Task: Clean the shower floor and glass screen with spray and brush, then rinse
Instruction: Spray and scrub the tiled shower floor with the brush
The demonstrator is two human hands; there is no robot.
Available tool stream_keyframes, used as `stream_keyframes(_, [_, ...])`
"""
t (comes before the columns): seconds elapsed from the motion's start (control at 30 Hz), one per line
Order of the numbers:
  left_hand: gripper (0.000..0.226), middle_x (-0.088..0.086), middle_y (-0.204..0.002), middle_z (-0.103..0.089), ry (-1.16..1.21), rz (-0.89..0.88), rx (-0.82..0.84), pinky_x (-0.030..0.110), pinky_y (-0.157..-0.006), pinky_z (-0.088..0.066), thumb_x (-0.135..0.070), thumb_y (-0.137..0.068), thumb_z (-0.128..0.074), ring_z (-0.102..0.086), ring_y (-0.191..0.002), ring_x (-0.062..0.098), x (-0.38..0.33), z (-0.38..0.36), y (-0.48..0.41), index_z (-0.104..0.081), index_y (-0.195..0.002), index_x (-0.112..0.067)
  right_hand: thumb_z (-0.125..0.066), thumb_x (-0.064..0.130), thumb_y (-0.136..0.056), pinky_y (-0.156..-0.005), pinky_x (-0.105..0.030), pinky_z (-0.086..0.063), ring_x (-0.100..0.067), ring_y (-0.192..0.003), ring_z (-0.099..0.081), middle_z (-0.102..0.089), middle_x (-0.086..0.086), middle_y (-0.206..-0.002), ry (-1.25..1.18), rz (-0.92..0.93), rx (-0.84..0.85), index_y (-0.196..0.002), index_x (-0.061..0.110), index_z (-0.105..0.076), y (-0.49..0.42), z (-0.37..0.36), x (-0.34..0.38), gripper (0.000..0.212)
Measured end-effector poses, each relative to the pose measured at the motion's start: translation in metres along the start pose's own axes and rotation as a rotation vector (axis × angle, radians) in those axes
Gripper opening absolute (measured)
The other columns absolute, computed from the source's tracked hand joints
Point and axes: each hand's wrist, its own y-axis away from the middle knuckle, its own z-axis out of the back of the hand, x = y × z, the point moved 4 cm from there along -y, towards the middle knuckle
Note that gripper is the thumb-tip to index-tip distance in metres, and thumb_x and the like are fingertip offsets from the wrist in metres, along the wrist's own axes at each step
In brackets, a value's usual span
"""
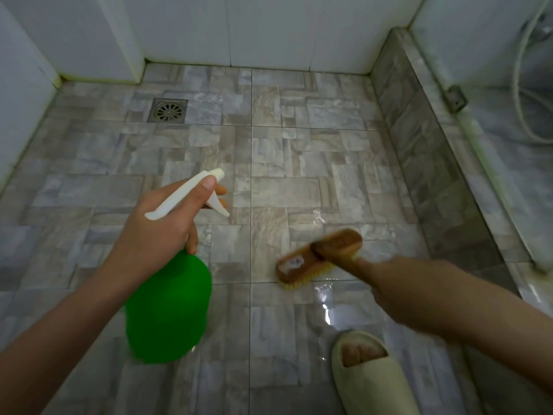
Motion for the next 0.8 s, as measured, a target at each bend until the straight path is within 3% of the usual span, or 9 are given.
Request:
stream_keyframes(0.07, [0.021, -0.010, -0.099, -0.076, 0.007, 0.005, -0.007, 0.027, -0.054, -0.044, -0.057, -0.087, -0.052, -0.054, -0.045, 0.028, 0.000, -0.001, -0.002, -0.072, -0.084, -0.053, -0.037, 0.015, -0.098, -0.070, -0.032, -0.048, -0.020, -0.080, -0.060, -0.056, -0.003, -0.098, 0.004, -0.050, -0.144, -0.134, 0.055, 0.013, -0.038, 0.011, -0.007, 0.073])
stream_keyframes(0.13, [0.020, -0.010, -0.098, -0.076, 0.007, 0.008, -0.006, 0.029, -0.054, -0.046, -0.057, -0.087, -0.052, -0.054, -0.045, 0.028, 0.000, -0.003, -0.002, -0.072, -0.083, -0.054, -0.036, 0.015, -0.099, -0.053, -0.030, -0.046, -0.017, -0.058, -0.054, -0.049, -0.003, -0.081, -0.069, -0.117, -0.199, -0.140, 0.048, 0.009, -0.065, 0.022, -0.013, 0.070])
stream_keyframes(0.2, [0.019, -0.010, -0.095, -0.077, 0.005, 0.015, -0.030, 0.031, -0.055, -0.048, -0.056, -0.087, -0.052, -0.053, -0.044, 0.026, 0.001, -0.004, -0.002, -0.071, -0.082, -0.056, -0.036, 0.011, -0.099, -0.040, -0.027, -0.045, -0.016, -0.050, -0.053, -0.051, -0.008, -0.086, -0.160, -0.123, -0.121, -0.141, 0.053, 0.011, -0.070, 0.028, -0.020, 0.076])
stream_keyframes(0.3, [0.020, -0.011, -0.095, -0.077, 0.005, 0.038, -0.046, 0.032, -0.056, -0.047, -0.055, -0.089, -0.052, -0.052, -0.043, 0.024, 0.003, -0.003, -0.006, -0.070, -0.082, -0.057, -0.039, 0.008, -0.097, -0.037, -0.025, -0.046, -0.018, -0.053, -0.054, -0.052, -0.020, -0.111, -0.238, -0.094, 0.050, -0.140, 0.060, 0.013, -0.052, 0.031, -0.012, 0.085])
stream_keyframes(0.37, [0.022, -0.010, -0.094, -0.077, 0.014, 0.051, -0.077, 0.032, -0.055, -0.047, -0.053, -0.091, -0.052, -0.052, -0.042, 0.022, 0.002, 0.001, -0.009, -0.072, -0.083, -0.054, -0.035, 0.008, -0.098, -0.032, -0.023, -0.042, -0.017, -0.048, -0.052, -0.051, -0.013, -0.092, -0.214, -0.094, -0.042, -0.142, 0.056, 0.007, -0.071, 0.045, -0.009, 0.077])
stream_keyframes(0.47, [0.023, -0.010, -0.096, -0.077, 0.013, 0.048, -0.106, 0.031, -0.054, -0.046, -0.048, -0.094, -0.053, -0.052, -0.045, 0.026, 0.004, 0.001, -0.014, -0.073, -0.084, -0.051, -0.032, 0.011, -0.100, -0.034, -0.024, -0.041, -0.019, -0.048, -0.057, -0.051, -0.008, -0.082, -0.169, -0.092, -0.240, -0.144, 0.044, -0.008, -0.121, 0.073, -0.024, 0.060])
stream_keyframes(0.6, [0.021, -0.012, -0.096, -0.076, 0.006, 0.053, -0.145, 0.033, -0.055, -0.047, -0.047, -0.095, -0.052, -0.051, -0.042, 0.023, 0.008, 0.005, -0.023, -0.072, -0.089, -0.045, -0.033, 0.013, -0.100, -0.037, -0.020, -0.040, -0.009, -0.048, -0.050, -0.051, 0.000, -0.087, -0.280, 0.014, -0.083, -0.141, 0.059, 0.006, -0.082, 0.066, -0.014, 0.073])
stream_keyframes(0.7, [0.022, 0.004, -0.091, -0.077, 0.027, 0.061, -0.181, 0.035, -0.055, -0.047, -0.054, -0.092, -0.054, -0.050, -0.042, 0.025, 0.009, 0.018, -0.032, -0.074, -0.088, -0.048, -0.036, 0.013, -0.099, -0.048, -0.023, -0.032, -0.006, -0.053, -0.034, -0.046, 0.002, -0.084, -0.120, 0.120, -0.030, -0.142, 0.053, 0.019, -0.068, 0.051, 0.032, 0.080])
stream_keyframes(0.8, [0.024, 0.017, -0.090, -0.075, 0.000, 0.082, -0.221, 0.035, -0.057, -0.047, -0.062, -0.090, -0.053, -0.052, -0.041, 0.023, 0.015, 0.034, -0.040, -0.074, -0.088, -0.050, -0.034, 0.013, -0.100, -0.049, -0.027, -0.031, -0.013, -0.054, -0.039, -0.039, 0.002, -0.071, 0.024, 0.182, -0.214, -0.150, 0.036, 0.004, -0.141, 0.065, 0.056, 0.067])
